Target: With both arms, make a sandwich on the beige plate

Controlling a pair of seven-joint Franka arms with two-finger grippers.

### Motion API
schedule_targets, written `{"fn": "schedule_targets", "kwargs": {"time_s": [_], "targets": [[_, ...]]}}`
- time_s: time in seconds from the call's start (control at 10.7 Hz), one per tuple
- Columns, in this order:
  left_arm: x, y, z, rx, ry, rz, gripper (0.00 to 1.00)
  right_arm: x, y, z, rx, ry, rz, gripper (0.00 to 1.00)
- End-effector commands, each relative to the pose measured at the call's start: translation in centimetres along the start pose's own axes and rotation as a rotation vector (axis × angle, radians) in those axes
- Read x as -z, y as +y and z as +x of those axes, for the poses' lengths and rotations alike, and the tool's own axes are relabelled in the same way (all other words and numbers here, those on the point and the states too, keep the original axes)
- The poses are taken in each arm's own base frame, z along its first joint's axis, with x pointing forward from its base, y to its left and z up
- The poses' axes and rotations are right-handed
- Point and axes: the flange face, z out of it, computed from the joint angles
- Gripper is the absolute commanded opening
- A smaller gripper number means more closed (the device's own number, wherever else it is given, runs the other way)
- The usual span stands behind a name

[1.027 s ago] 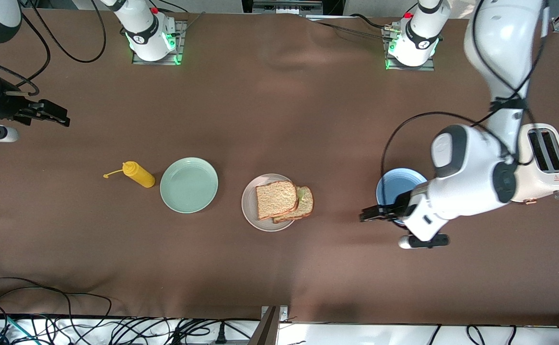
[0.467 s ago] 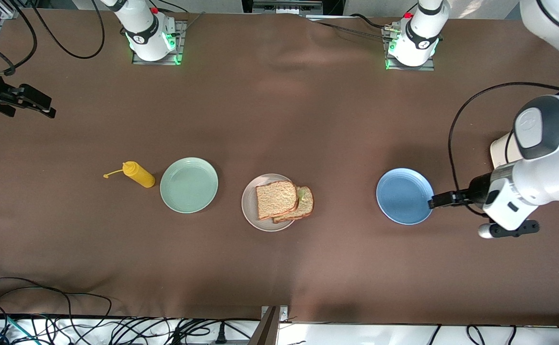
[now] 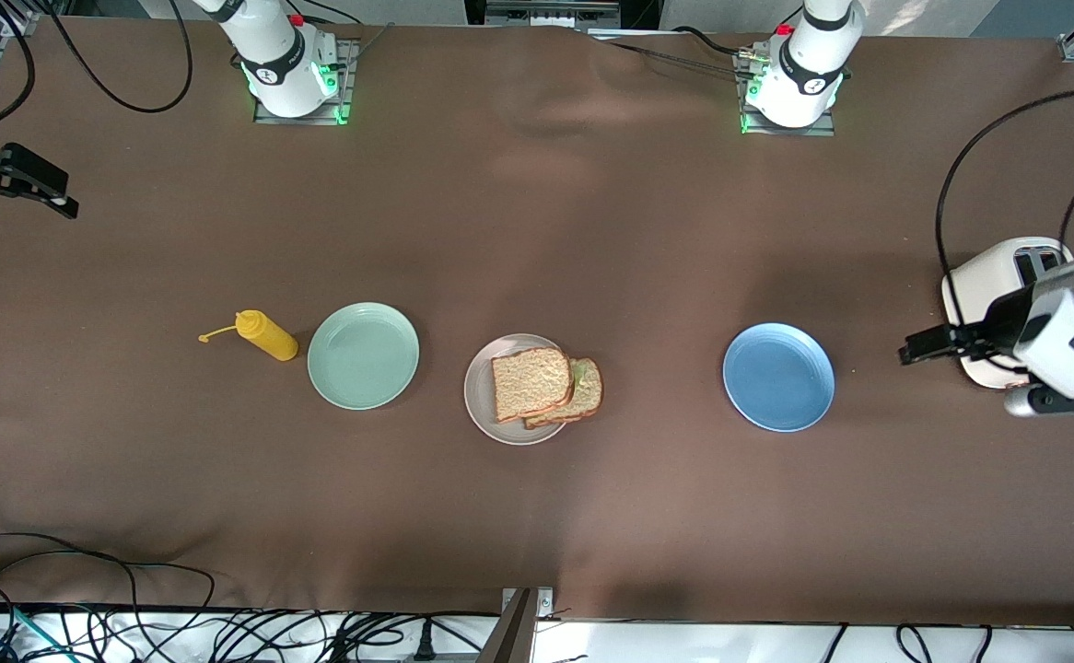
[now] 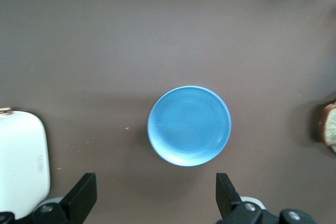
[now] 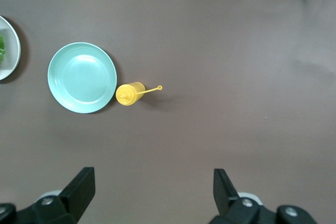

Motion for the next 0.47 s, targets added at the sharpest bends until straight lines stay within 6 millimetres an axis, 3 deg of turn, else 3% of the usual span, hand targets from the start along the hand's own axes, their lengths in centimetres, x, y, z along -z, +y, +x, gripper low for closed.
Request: {"fn": "schedule_targets", "kwargs": {"time_s": [0.0, 0.19, 0.37], "targets": [[2.6, 0.5, -5.4, -0.047, 0.009, 0.069, 1.0, 0.8, 0.3, -0.5, 0.018, -0.003, 0.023, 1.0], [3.5, 0.4, -6.6, -0.046, -0.042, 0.074, 1.0, 0.7, -0.2, -0.3, 0.024, -0.005, 0.023, 1.0], [3.7, -0.3, -6.4, -0.035, -0.04, 0.073, 1.0, 0.7, -0.2, -0.4, 0.022, -0.007, 0.028, 1.0]]}}
